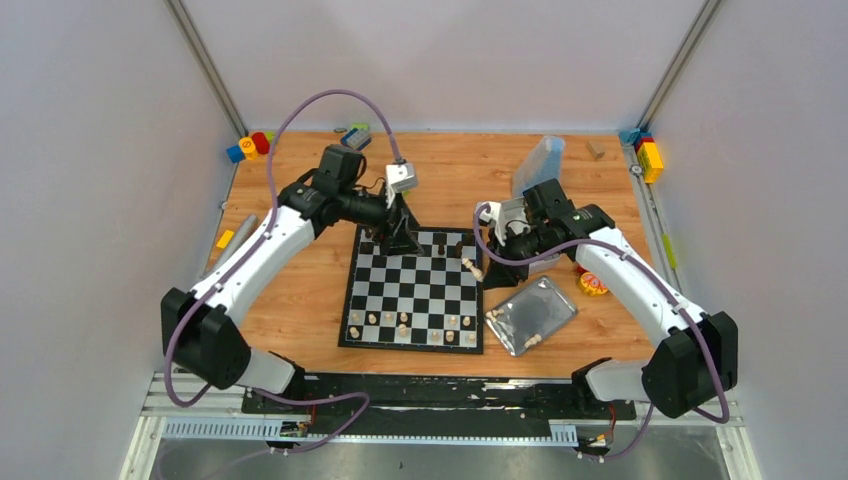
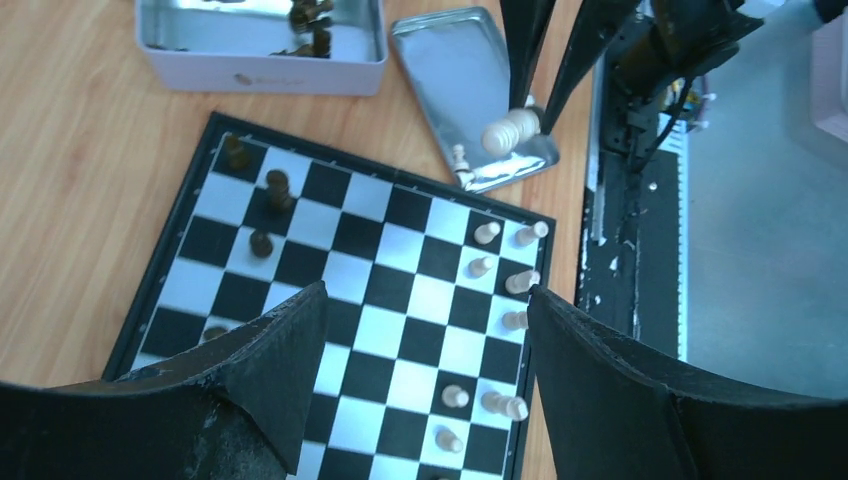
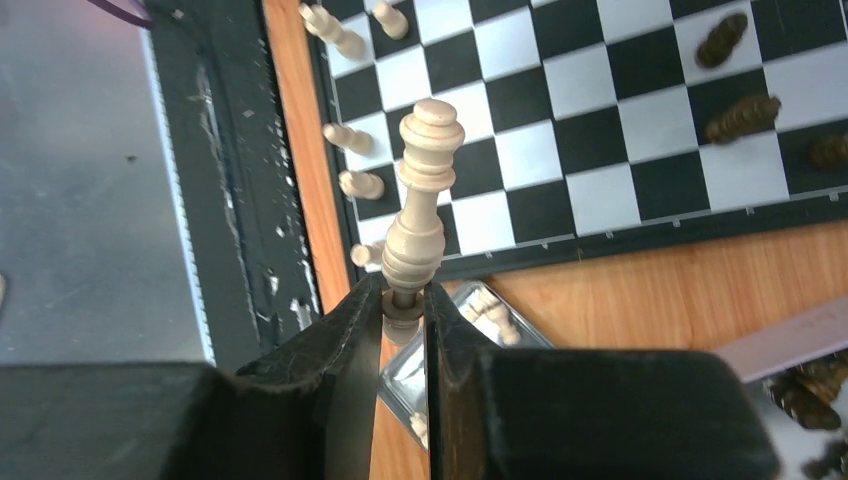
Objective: Set up the chess pieces on the board
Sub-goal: Pick up the chess piece from the storage box, then place the chess piece on the chessboard.
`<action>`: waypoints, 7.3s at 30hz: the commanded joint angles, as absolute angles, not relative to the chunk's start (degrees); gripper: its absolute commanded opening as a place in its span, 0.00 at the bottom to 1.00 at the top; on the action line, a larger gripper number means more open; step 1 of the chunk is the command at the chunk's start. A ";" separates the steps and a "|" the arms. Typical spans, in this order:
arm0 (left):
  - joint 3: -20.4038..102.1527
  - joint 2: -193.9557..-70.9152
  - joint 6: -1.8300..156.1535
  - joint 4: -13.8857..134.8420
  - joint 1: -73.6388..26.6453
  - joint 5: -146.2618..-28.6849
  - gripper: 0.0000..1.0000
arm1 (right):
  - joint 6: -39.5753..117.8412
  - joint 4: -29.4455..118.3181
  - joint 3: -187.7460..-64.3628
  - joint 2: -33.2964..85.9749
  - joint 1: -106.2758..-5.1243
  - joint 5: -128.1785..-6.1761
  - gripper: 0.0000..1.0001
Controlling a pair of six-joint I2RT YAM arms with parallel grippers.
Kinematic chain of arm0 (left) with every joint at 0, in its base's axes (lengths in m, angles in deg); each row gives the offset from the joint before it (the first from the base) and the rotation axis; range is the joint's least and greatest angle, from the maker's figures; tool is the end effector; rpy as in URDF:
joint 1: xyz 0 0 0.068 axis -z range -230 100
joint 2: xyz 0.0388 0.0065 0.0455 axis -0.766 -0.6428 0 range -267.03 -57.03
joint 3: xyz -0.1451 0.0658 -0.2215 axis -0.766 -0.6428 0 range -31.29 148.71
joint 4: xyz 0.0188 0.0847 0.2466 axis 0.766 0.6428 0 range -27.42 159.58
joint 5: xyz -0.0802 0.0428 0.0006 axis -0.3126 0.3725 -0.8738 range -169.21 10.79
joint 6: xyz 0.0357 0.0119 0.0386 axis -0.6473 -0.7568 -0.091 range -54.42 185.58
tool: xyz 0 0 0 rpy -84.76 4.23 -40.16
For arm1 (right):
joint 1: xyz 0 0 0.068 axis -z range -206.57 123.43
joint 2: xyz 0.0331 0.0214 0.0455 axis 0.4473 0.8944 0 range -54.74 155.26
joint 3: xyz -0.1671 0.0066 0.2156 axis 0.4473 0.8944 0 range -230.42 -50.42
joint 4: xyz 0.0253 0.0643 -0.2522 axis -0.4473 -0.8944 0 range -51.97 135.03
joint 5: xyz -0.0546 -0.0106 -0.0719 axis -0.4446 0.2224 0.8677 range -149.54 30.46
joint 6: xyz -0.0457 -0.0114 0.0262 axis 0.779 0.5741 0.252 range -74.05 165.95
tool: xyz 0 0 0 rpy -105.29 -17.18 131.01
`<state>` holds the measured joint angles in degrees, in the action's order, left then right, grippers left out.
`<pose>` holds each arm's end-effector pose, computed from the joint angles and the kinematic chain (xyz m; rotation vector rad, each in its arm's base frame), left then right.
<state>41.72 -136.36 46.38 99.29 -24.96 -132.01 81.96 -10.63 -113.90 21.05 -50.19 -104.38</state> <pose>0.2516 -0.1489 0.3405 1.2351 1.8109 -1.1097 0.2141 0.1210 0.2839 -1.4256 2.0815 0.9787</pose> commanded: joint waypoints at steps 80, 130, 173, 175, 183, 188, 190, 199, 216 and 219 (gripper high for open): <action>32.63 -141.05 33.46 110.94 5.73 -97.59 0.02 | 76.47 -2.76 -103.07 9.30 -38.37 -106.50 0.01; 30.74 -144.06 37.24 106.14 8.36 -98.18 0.52 | 76.81 -2.74 -102.14 11.82 -38.16 -105.74 0.02; 38.24 -139.01 10.27 90.50 2.33 -120.58 0.60 | 92.20 -22.73 -122.03 38.83 -48.59 -136.01 0.04; 37.92 -139.23 9.56 90.86 2.91 -119.93 0.59 | 92.10 -22.73 -122.13 38.81 -48.62 -135.97 0.04; 36.97 -139.43 7.90 90.97 3.21 -118.67 0.52 | 91.91 -22.73 -122.18 38.83 -48.58 -135.92 0.04; 36.95 -139.54 8.30 90.81 3.35 -118.47 0.44 | 91.83 -22.71 -122.23 38.77 -48.55 -136.00 0.04; 36.91 -139.63 8.46 90.84 3.40 -118.07 0.42 | 91.70 -22.72 -122.28 38.68 -48.62 -135.96 0.04; 36.41 -139.89 8.31 91.37 3.53 -117.65 0.26 | 91.56 -22.68 -122.44 38.77 -48.61 -135.94 0.04; 32.45 -135.53 15.22 90.13 2.98 -110.07 0.00 | 83.45 -18.19 -124.60 37.90 -42.11 -132.08 0.37; 32.02 -134.99 22.11 87.19 0.88 -109.54 0.00 | 80.56 -15.31 -124.70 36.32 -39.67 -132.18 0.41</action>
<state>32.34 -137.67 13.22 90.61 2.80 -111.27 84.71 -20.46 -122.52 38.99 -42.39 -130.93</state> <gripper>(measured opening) 0.215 0.393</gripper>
